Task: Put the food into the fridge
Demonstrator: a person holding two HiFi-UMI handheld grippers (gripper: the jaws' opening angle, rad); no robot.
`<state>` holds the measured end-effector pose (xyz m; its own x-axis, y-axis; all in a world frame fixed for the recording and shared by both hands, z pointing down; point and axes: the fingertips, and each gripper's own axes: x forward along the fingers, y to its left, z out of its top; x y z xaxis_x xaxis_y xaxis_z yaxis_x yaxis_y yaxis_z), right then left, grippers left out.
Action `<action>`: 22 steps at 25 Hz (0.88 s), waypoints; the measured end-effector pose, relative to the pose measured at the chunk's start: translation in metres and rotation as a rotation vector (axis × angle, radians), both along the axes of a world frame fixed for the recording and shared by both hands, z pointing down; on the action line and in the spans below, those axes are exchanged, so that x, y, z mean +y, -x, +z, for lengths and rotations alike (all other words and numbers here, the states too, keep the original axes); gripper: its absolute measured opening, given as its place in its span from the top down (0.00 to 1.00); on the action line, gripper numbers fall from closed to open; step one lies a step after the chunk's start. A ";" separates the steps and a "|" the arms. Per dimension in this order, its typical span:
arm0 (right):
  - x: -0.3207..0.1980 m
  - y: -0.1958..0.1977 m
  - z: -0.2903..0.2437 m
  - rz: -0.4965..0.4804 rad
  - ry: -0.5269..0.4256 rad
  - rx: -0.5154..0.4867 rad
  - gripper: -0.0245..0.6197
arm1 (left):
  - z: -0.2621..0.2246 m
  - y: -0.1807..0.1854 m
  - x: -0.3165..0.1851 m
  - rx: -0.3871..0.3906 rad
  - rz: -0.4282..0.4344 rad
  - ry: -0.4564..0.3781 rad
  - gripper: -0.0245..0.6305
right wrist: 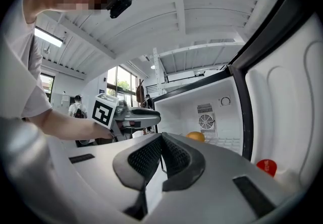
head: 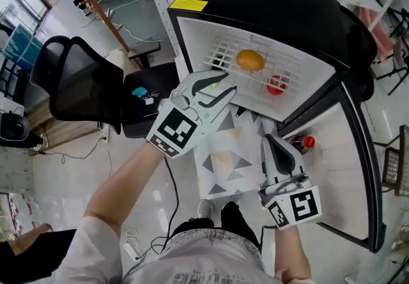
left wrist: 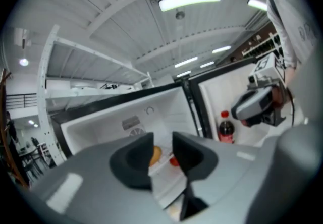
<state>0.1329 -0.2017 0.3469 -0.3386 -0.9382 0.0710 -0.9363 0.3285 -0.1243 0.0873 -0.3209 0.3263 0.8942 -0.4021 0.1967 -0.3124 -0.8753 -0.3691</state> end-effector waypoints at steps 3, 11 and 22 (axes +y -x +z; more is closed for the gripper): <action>0.006 0.001 -0.004 0.005 -0.006 0.003 0.98 | -0.005 0.015 0.011 0.040 -0.025 0.030 0.82; 0.020 0.007 -0.014 0.013 -0.016 0.017 0.98 | -0.009 0.051 0.038 0.129 -0.087 0.105 0.88; 0.036 0.015 -0.020 0.009 -0.019 0.021 0.98 | 0.003 0.073 0.078 0.201 -0.115 0.203 0.93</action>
<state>0.1176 -0.1661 0.3273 -0.3288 -0.9425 0.0599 -0.9416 0.3222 -0.0980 0.0142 -0.2425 0.3295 0.8742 -0.4736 0.1077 -0.4628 -0.8795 -0.1110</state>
